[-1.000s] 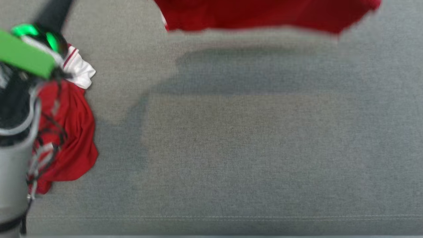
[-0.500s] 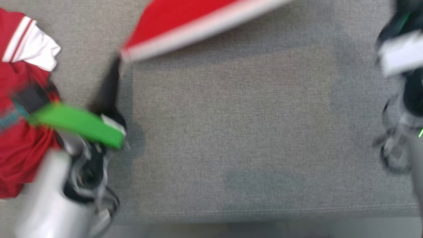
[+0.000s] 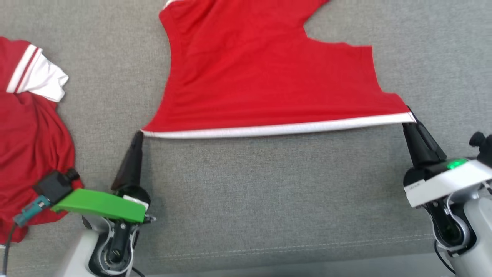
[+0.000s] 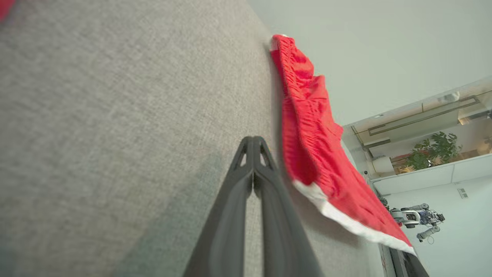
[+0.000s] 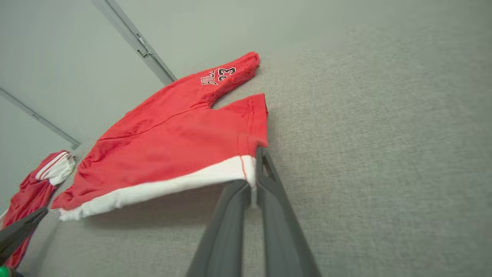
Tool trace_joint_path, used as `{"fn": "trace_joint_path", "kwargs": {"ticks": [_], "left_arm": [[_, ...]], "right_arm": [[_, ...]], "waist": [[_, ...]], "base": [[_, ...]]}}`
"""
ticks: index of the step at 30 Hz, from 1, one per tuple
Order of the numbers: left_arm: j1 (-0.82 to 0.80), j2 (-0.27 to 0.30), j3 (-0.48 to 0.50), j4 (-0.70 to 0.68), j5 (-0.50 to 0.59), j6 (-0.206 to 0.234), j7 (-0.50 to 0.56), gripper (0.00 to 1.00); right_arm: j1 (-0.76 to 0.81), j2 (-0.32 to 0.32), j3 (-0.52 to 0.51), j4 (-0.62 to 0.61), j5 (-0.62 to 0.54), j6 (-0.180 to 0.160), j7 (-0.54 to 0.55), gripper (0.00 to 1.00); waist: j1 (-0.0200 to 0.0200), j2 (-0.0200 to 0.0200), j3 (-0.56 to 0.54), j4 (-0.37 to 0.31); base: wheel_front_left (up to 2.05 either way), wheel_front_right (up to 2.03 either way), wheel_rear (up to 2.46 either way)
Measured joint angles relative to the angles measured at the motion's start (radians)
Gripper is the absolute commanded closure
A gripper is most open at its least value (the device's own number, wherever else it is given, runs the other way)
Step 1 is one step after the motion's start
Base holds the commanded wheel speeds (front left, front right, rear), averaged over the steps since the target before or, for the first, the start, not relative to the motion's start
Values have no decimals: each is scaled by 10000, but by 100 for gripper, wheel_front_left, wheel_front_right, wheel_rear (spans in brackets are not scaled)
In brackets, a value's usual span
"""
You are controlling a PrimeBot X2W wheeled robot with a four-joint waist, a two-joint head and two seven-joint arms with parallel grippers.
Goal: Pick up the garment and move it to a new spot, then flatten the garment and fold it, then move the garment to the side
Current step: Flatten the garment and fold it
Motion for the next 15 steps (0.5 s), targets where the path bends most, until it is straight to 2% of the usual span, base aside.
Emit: {"fn": "trace_joint_path", "kwargs": {"ticks": [5, 8, 15], "left_arm": [[961, 71, -539, 370, 29, 17, 90, 100], [1698, -63, -759, 451, -13, 17, 119, 100], [2214, -217, -894, 464, -215, 15, 73, 100]], "right_arm": [[1358, -771, -384, 476, -295, -125, -368, 100], [2087, -775, -391, 466, -280, -136, -368, 100], [2841, -796, -249, 343, -255, -121, -370, 100]], "waist": [[0, 0, -810, -73], [0, 0, -1199, -57], [0, 0, -1737, 70]], "base": [[0, 0, 0], [0, 0, 0], [0, 0, 0]]}}
